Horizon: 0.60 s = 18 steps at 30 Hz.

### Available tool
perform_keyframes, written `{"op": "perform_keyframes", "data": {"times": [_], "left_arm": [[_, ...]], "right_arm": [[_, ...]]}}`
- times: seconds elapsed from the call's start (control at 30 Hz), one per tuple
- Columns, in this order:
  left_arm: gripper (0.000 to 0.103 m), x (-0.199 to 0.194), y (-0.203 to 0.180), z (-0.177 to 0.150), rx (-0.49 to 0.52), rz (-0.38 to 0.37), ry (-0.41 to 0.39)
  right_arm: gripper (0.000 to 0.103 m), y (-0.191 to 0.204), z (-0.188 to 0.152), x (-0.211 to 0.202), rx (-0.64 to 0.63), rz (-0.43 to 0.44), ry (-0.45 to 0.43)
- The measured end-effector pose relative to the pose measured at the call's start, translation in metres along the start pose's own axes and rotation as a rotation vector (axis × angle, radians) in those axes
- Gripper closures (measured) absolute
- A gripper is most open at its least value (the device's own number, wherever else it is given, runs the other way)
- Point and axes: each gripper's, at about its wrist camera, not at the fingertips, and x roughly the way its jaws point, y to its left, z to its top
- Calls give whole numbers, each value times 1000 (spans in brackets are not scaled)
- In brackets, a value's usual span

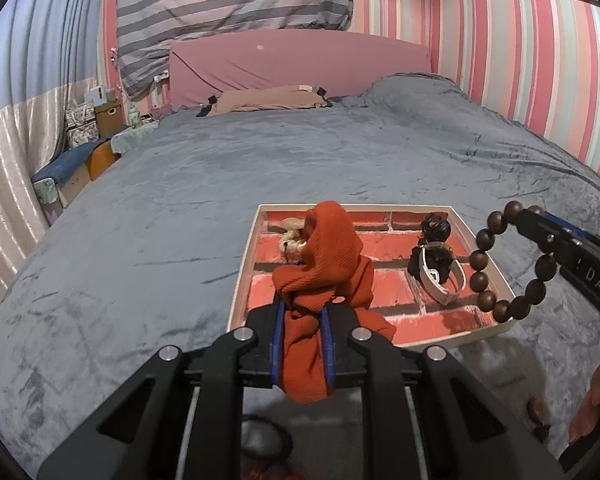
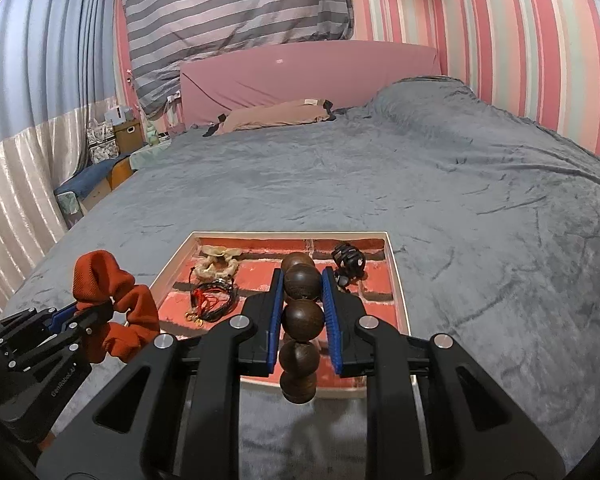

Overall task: Organize jewelry
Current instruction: 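Carry the orange scrunchie and bead bracelet into the tray with both tools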

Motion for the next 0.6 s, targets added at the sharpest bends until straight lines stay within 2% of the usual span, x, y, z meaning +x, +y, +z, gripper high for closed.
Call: {"op": "perform_keyframes", "data": {"times": [0.33, 0.6], "left_arm": [[87, 66, -1, -9, -3, -11, 75], [87, 100, 9, -24, -11, 28, 135]], "right_arm": [[83, -15, -22, 52, 26, -31, 67], [83, -28, -44, 71, 55, -88, 122]]}}
